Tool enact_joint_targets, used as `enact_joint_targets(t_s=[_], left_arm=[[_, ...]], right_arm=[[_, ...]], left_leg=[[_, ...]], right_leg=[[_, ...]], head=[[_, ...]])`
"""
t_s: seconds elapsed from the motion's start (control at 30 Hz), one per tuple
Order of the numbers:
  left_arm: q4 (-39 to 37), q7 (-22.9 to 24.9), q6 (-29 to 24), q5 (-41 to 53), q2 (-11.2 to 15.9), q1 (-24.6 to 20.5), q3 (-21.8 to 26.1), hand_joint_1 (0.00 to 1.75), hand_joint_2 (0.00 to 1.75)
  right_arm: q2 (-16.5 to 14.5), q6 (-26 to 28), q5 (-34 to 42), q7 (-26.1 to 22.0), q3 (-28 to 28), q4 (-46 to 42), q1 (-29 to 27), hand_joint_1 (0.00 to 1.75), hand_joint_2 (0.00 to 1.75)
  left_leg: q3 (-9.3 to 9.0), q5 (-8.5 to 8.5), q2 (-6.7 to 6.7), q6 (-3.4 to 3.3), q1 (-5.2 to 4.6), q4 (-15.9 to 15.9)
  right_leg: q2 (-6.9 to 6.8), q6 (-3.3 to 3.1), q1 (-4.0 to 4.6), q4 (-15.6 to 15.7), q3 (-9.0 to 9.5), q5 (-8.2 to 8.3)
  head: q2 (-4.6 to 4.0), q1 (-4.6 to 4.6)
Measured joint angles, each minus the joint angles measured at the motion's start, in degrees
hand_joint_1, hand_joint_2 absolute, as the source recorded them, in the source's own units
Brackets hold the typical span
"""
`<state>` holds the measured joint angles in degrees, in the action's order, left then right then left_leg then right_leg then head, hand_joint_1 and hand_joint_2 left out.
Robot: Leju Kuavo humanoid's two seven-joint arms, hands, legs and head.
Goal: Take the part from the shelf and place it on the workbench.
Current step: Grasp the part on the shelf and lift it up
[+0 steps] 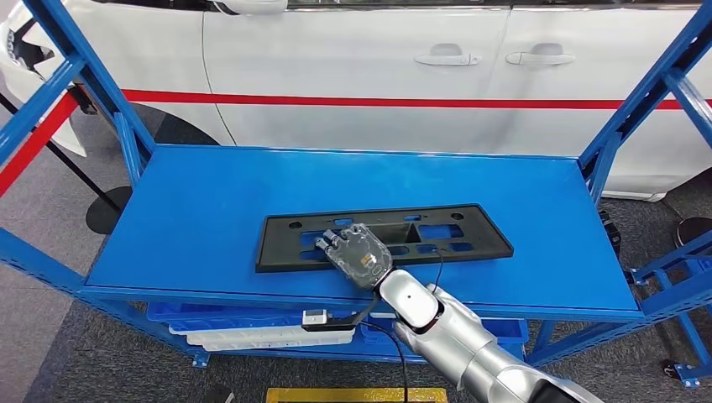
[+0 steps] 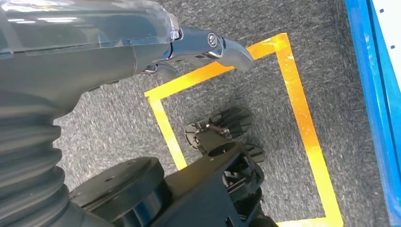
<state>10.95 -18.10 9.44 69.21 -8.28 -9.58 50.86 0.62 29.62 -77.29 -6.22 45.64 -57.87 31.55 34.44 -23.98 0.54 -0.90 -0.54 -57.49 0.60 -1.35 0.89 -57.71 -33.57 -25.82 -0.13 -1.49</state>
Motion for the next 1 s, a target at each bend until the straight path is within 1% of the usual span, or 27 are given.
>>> enact_joint_targets(t_s=[0.1,0.27,0.47,0.53,0.57,0.6,0.67,0.7,0.73,0.77,0.8,0.83,0.87,0.9,0.93,0.97,1.0], left_arm=[[0.0,0.0,0.1,-0.1,0.0,0.0,-0.1,0.0,1.75],[0.0,0.4,0.2,-0.1,0.0,0.0,-0.8,0.0,1.75],[0.0,0.2,-0.1,0.0,-0.1,0.0,-1.8,0.0,1.75],[0.0,0.0,-0.1,0.0,-0.2,0.0,-2.0,0.0,1.75],[0.0,0.0,-0.1,0.0,-0.3,-0.1,-2.1,0.0,1.75],[0.0,-0.1,-0.1,0.0,-0.4,-0.1,-2.2,0.0,1.75],[0.0,-0.1,-0.1,0.0,-0.5,-0.3,-2.3,0.0,1.75],[0.0,-0.1,0.0,0.0,-0.5,-0.3,-2.3,0.0,1.75],[0.0,-0.1,0.0,0.0,-0.5,-0.3,-2.3,0.0,1.75],[0.0,-0.1,0.1,0.0,-0.6,-0.3,-2.4,0.0,1.75],[0.0,-0.1,0.1,0.1,-0.6,-0.3,-2.4,0.0,1.75],[0.0,-0.1,0.2,0.1,-0.6,-0.3,-2.5,0.0,1.75],[0.0,-0.1,0.2,0.1,-0.7,-0.4,-2.6,0.0,1.75],[0.0,-0.2,0.2,0.1,-0.7,-0.4,-2.7,0.0,1.75],[0.0,-0.2,0.2,0.1,-0.7,-0.5,-2.8,0.0,1.75],[0.0,-0.3,0.3,0.1,-0.7,-0.5,-2.9,0.0,1.75],[0.0,-0.4,0.3,0.2,-0.8,-0.5,-3.0,0.0,1.75]], right_arm=[[0.9,-2.7,2.6,-1.2,-1.0,-2.9,-0.5,1.75,1.75],[3.0,-6.2,2.8,-1.8,-2.1,-7.4,-0.6,1.75,1.75],[4.9,-7.9,2.8,-2.2,-2.4,-11.4,-0.5,1.75,1.75],[5.2,-8.4,2.8,-2.2,-2.5,-12.2,-0.4,1.75,1.75],[5.3,-8.6,2.7,-2.2,-2.5,-12.5,-0.2,1.75,1.75],[5.3,-8.9,2.6,-2.2,-2.5,-12.8,-0.1,1.75,1.75],[5.5,-9.5,2.2,-2.1,-2.4,-13.0,0.2,1.75,1.75],[5.7,-9.7,2.0,-2.0,-2.4,-13.0,0.2,1.75,1.75],[5.8,-9.9,1.8,-1.8,-2.4,-13.0,0.2,1.75,1.75],[5.9,-10.1,1.6,-1.7,-2.4,-13.1,0.2,1.75,1.75],[6.0,-10.2,1.4,-1.5,-2.3,-13.2,0.3,1.75,1.75],[6.1,-10.3,1.3,-1.5,-2.3,-13.4,0.4,1.75,1.75],[6.2,-10.4,1.1,-1.5,-2.3,-13.6,0.6,1.75,1.75],[6.3,-10.4,0.9,-1.5,-2.3,-13.8,0.8,1.75,1.75],[6.4,-10.5,0.8,-1.4,-2.2,-13.9,1.0,1.75,1.75],[6.5,-10.5,0.6,-1.3,-2.2,-13.9,1.1,1.75,1.75],[6.6,-10.5,0.4,-1.2,-2.2,-14.0,1.2,1.75,1.75]], left_leg=[[0.0,0.0,0.0,0.0,0.0,0.0],[0.03,-0.06,0.0,-0.08,-0.07,-0.1],[0.03,-0.28,-0.01,-0.74,-0.46,-0.3],[-0.42,0.22,-0.12,-1.12,-0.11,0.5],[-0.69,0.49,-0.21,-1.32,0.1,1.0],[-0.91,0.71,-0.3,-1.46,0.31,1.5],[-0.97,0.78,-0.37,-1.56,0.35,1.6],[-0.94,0.76,-0.37,-1.52,0.38,1.5],[-0.91,0.7,-0.36,-1.43,0.45,1.4],[-0.88,0.59,-0.34,-1.26,0.58,1.2],[-0.85,0.41,-0.33,-0.99,0.76,0.9],[-0.76,0.15,-0.31,-0.61,0.91,0.5],[-0.53,-0.11,-0.27,-0.19,0.99,0.0],[-0.32,-0.29,-0.24,0.23,0.99,-0.5],[-0.09,-0.36,-0.2,0.59,0.92,-0.8],[0.1,-0.3,-0.16,0.91,0.87,-1.0],[0.18,-0.22,-0.14,1.23,0.9,-1.0]], right_leg=[[0.0,0.0,0.0,0.0,0.0,0.0],[-0.01,0.06,-0.05,0.0,0.01,0.01],[0.0,0.58,-0.28,0.1,0.12,0.01],[0.02,0.87,-0.22,-0.2,0.15,-0.37],[0.02,1.07,-0.21,-1.3,-0.25,-1.33],[0.0,1.3,-0.28,-3.6,-1.2,-2.92],[-0.07,1.88,-0.78,-11.3,-4.59,-6.8],[-0.11,2.17,-1.08,-14.6,-6.18,-7.93],[-0.17,2.46,-1.39,-16.3,-6.97,-7.93],[-0.24,2.76,-1.69,-15.6,-6.65,-6.77],[-0.34,3.06,-1.99,-12.8,-5.23,-4.79],[-0.44,3.36,-2.3,-8.7,-3.21,-2.92],[-0.39,3.43,-2.34,-5.2,-1.4,-1.55],[-0.3,3.31,-2.35,-2.8,-0.23,-0.88],[-0.17,3.0,-2.27,-1.8,0.19,-0.87],[0.0,2.53,-2.08,-1.8,0.05,-0.9],[0.02,2.07,-2.13,-1.8,-0.17,-0.85]], head=[[0.0,0.0],[0.0,0.0],[0.0,0.0],[0.0,0.01],[0.0,0.01],[0.0,0.01],[0.0,0.0],[0.0,0.0],[0.0,0.0],[0.0,0.0],[0.0,0.0],[0.0,0.01],[0.0,0.01],[0.0,0.01],[0.0,0.01],[0.0,0.0],[0.0,0.0]])
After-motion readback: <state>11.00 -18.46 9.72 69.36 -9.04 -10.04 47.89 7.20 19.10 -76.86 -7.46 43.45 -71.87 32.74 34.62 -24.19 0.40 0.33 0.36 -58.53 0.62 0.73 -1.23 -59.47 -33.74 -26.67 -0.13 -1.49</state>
